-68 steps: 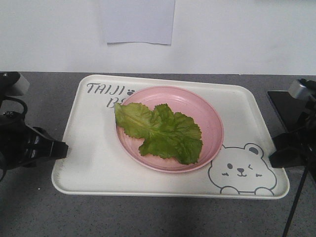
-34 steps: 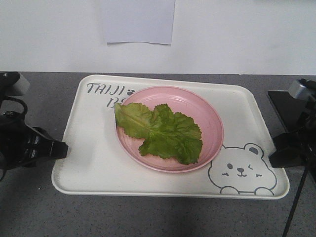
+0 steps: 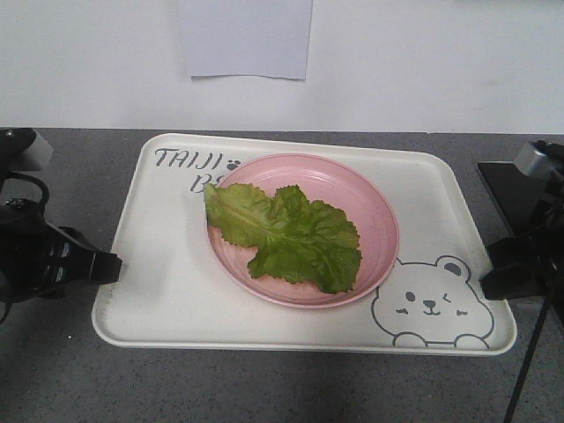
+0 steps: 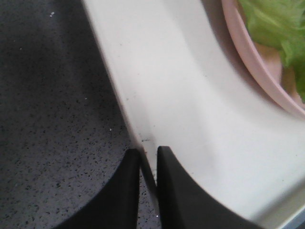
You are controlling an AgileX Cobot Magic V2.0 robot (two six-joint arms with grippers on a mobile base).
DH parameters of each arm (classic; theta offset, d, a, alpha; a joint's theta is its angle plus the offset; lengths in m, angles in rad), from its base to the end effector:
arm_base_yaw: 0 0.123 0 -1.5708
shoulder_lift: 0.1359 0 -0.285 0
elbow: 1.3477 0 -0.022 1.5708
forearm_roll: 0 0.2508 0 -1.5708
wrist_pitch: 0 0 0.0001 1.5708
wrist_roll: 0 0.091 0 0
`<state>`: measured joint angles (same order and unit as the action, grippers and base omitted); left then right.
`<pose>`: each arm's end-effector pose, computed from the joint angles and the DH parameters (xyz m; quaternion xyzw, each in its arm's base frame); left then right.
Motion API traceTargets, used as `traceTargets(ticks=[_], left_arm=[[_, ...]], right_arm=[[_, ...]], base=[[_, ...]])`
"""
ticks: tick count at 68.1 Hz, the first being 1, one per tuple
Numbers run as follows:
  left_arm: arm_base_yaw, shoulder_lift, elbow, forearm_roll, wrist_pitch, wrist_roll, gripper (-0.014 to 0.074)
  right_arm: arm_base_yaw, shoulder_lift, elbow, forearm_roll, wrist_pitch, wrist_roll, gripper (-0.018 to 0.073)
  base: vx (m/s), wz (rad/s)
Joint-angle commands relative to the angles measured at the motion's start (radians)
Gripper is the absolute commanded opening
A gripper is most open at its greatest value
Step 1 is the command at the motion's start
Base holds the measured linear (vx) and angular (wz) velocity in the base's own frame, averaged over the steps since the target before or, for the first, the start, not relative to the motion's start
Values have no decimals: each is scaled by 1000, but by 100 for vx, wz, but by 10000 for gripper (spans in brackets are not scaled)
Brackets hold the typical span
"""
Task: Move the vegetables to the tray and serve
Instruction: 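Hold the tray while the base drives up to the stove counter, then lower the tray onto the counter with both grippers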
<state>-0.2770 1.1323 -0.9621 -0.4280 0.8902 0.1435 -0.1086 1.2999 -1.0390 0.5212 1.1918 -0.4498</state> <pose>0.2021 -0.0880 0.3273 0.1175 0.9298 -0.2158 0.2739 0.2361 0.0166 0.3057 -0.0939 0.9591 0.2110 0.1635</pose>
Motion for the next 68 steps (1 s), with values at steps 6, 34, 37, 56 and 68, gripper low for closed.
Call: traceTargets(ticks=[6, 34, 37, 56, 68], left_arm=[[-20, -23, -31, -104, -33, 25, -6], [-20, -1, -31, -10, -26, -30, -6], [-20, 9, -31, 24, -19, -60, -6], [-19, 82, -31, 117, -35, -122, -6], [-19, 140, -31, 137, -67, -122, -6]], right_arm=[[17, -35, -29, 146, 49, -44, -3], [17, -34, -29, 147, 12, -37, -3], [17, -34, -29, 147, 8, -37, -3], [17, 18, -29, 146, -13, -36, -3], [17, 82, -29, 149, -46, -45, -3]], base=[[0, 0], [0, 0], [0, 0], [0, 0], [0, 0]])
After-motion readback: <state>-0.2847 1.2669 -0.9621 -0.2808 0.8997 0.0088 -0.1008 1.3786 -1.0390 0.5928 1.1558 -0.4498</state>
